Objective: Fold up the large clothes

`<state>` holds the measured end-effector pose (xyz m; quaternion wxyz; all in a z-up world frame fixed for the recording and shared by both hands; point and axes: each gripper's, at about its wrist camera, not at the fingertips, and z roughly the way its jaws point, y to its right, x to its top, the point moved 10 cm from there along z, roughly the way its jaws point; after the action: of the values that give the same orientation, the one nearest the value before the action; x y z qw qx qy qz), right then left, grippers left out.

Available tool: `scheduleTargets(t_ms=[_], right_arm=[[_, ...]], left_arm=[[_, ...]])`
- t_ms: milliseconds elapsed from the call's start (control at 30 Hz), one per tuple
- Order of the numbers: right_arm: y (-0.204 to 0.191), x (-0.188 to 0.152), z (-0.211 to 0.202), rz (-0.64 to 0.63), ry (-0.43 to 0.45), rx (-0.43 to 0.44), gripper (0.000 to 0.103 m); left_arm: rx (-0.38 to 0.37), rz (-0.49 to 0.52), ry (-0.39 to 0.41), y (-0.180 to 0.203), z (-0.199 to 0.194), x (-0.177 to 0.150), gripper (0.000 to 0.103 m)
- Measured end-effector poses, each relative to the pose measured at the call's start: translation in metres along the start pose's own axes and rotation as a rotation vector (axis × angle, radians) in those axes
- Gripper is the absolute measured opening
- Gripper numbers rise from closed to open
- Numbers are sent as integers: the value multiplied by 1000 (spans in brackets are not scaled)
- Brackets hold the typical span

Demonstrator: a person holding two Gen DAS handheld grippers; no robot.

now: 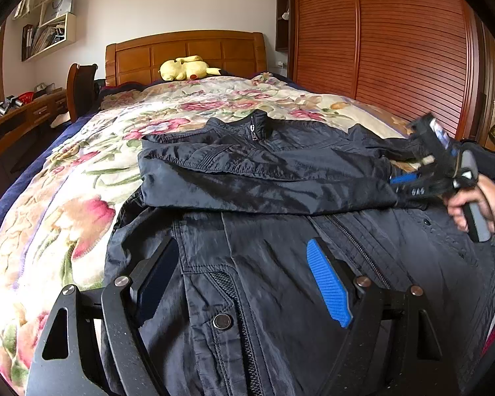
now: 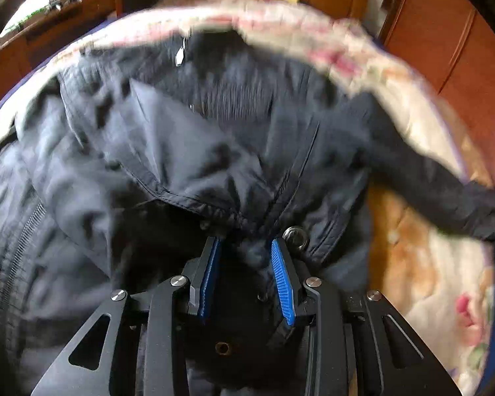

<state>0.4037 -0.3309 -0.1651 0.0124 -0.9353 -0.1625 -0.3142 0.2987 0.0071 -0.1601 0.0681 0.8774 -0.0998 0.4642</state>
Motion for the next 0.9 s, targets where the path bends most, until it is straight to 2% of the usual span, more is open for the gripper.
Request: scheduleTargets(t_ms=[100, 200, 267, 433, 567, 633, 800, 900], right_arm=[[4, 6, -1, 33, -5, 26, 33], [4, 14, -13, -3, 22, -12, 33], [2, 20, -30, 2, 65, -22, 33], [-15, 32, -74, 1, 190, 15, 33], [-16, 29, -94, 7, 227, 39, 33], [-4, 22, -104, -10, 216, 30, 33], [57, 16, -140, 4, 237, -65, 33], [94, 18, -159, 49, 255, -94, 40]], left_arm=[[-2, -3, -1, -1, 0, -1, 81], [-2, 1, -3, 0, 2, -1, 81], [-1, 3, -5, -1, 3, -2, 81], [-1, 1, -6, 0, 3, -2, 81], [0, 0, -8, 0, 4, -3, 81], [0, 0, -9, 0, 4, -3, 81], [7, -3, -13, -2, 5, -4, 81], [15, -11, -12, -4, 6, -3, 81]])
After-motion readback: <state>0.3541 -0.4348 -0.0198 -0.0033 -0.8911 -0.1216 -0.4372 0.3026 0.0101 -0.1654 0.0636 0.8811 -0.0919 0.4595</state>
